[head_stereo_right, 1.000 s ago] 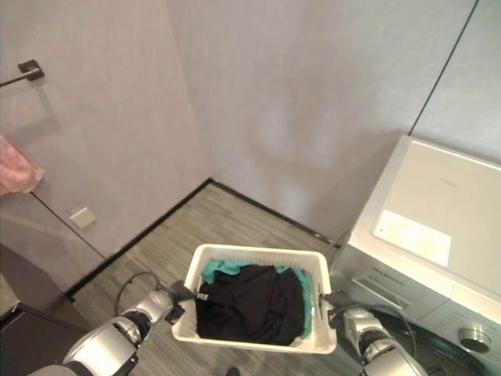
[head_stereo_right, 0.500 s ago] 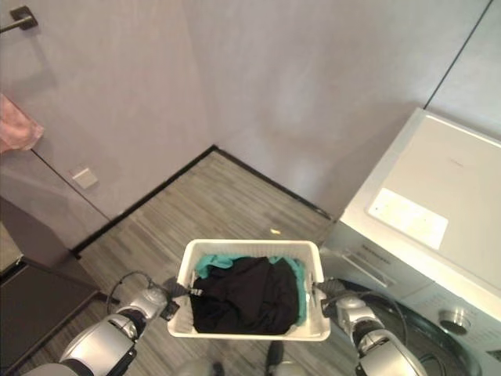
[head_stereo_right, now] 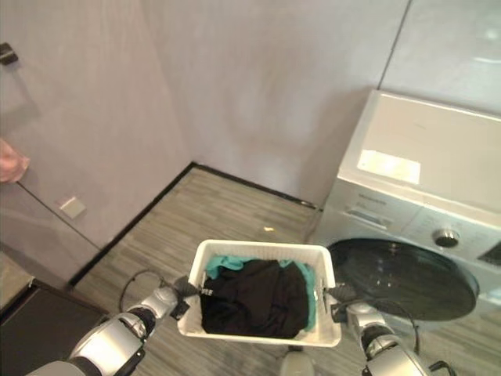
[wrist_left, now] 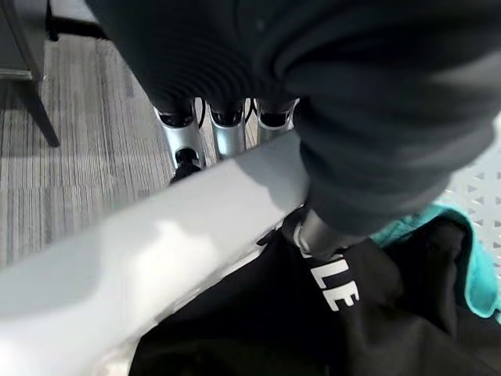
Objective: Grab the laundry basket,head to the washer,open it,put in the laundry and shut it.
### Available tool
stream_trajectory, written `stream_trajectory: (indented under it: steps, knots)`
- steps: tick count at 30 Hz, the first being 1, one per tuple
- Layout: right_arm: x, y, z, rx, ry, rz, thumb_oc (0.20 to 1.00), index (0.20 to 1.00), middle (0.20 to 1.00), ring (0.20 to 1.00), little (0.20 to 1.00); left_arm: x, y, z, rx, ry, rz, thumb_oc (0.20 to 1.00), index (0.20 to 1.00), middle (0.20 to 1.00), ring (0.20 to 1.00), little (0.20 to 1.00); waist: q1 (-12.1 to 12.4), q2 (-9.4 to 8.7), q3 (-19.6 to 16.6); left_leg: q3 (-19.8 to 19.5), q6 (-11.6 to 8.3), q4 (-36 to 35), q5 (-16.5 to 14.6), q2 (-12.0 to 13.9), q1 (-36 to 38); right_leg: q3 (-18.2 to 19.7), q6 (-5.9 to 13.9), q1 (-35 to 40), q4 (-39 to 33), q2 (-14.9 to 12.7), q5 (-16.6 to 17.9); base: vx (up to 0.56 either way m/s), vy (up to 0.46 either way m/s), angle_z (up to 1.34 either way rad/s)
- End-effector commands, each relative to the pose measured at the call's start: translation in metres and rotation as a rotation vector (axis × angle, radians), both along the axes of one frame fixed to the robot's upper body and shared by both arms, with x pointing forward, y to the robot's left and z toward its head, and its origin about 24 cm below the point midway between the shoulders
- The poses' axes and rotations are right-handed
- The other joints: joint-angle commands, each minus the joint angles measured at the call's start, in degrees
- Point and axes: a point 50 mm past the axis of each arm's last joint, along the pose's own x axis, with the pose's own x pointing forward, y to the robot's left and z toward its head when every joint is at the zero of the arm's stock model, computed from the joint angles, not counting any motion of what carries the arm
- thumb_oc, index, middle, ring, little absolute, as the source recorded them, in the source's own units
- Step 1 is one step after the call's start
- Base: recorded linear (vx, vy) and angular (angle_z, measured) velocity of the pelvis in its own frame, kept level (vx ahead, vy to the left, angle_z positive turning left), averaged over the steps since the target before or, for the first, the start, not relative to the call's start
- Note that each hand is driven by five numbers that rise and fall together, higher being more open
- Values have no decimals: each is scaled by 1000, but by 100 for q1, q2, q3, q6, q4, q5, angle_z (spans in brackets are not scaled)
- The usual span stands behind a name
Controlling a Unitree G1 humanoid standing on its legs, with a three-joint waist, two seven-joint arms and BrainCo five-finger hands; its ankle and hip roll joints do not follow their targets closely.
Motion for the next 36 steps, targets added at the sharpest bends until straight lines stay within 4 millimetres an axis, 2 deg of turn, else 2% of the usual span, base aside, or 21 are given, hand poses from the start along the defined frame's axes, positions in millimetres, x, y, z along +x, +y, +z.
stream_trajectory:
  steps: [1,3,5,6,7,9,11,14,18,20,28,36]
  knots:
    - [57,13,45,106,-257,5,200,200,200,200,200,26,-3,22,-75,-118,17,200,200,200,200,200,379,192,5,-137,-551,-597,233,506,406,-406,278,74,-69,153,803,-148,36,-106]
    - [57,15,46,109,-258,14,200,200,200,200,200,26,-1,22,-76,-119,25,200,200,200,200,200,421,210,16,-98,-539,-641,333,551,357,-467,245,91,159,144,675,-187,48,-82]
    - [55,17,43,118,-248,23,200,200,200,200,200,25,-1,21,-73,-104,18,200,200,200,200,200,510,220,-48,-7,-481,-808,572,652,218,-366,71,438,962,336,193,-290,53,-47]
    - [55,17,43,119,-248,23,200,200,200,200,200,25,-1,21,-73,-105,18,200,200,200,200,200,508,213,-63,-7,-480,-812,586,645,198,-365,72,419,958,329,202,-266,2,-23]
    - [53,20,40,124,-234,29,200,200,200,200,200,22,-1,18,-71,-90,19,200,200,200,200,200,659,247,-168,85,-427,-816,710,777,67,-475,3,736,1607,370,-228,-176,-35,-14]
    - [50,20,36,109,-212,47,200,200,200,200,200,21,-4,17,-75,-82,12,200,200,200,200,200,810,194,-260,201,-454,-704,720,816,-63,-532,-9,1069,1581,333,-407,-179,-113,-42]
    - [52,19,39,93,-212,63,200,200,200,200,200,26,-2,21,-57,-95,2,200,200,200,200,200,919,39,-382,259,-563,-636,729,821,-180,-463,-61,1361,827,399,-481,-101,-198,-42]
    - [50,20,37,106,-208,56,200,200,200,200,200,27,4,23,-69,-103,44,200,200,200,200,200,937,-10,-423,324,-701,-608,773,956,-192,-446,-114,1465,379,506,-434,-59,-195,-21]
    - [49,16,37,105,-208,42,200,200,200,200,200,24,-1,20,-76,-90,24,200,200,200,200,200,847,-10,-459,302,-816,-722,885,1061,-160,-599,-191,1591,178,632,-463,-51,-136,4]
    - [48,13,37,112,-219,18,200,200,200,200,200,27,-5,22,-79,-98,10,200,200,200,200,200,774,-42,-361,255,-939,-662,1020,1142,-284,-763,-250,1658,75,678,-448,-107,-150,20]
    - [42,8,34,121,-222,-18,200,200,200,200,200,20,-7,15,-88,-63,7,200,200,200,200,200,656,-15,-401,230,-1001,-894,1191,1224,-253,-988,-313,1736,9,706,-438,-32,-52,25]
    - [30,0,25,93,-178,-44,200,200,200,200,200,21,-3,17,-73,-71,-3,200,200,200,200,200,610,40,-447,257,-1008,-957,1146,1231,-131,-1043,-324,1843,-71,688,-434,25,-5,6]
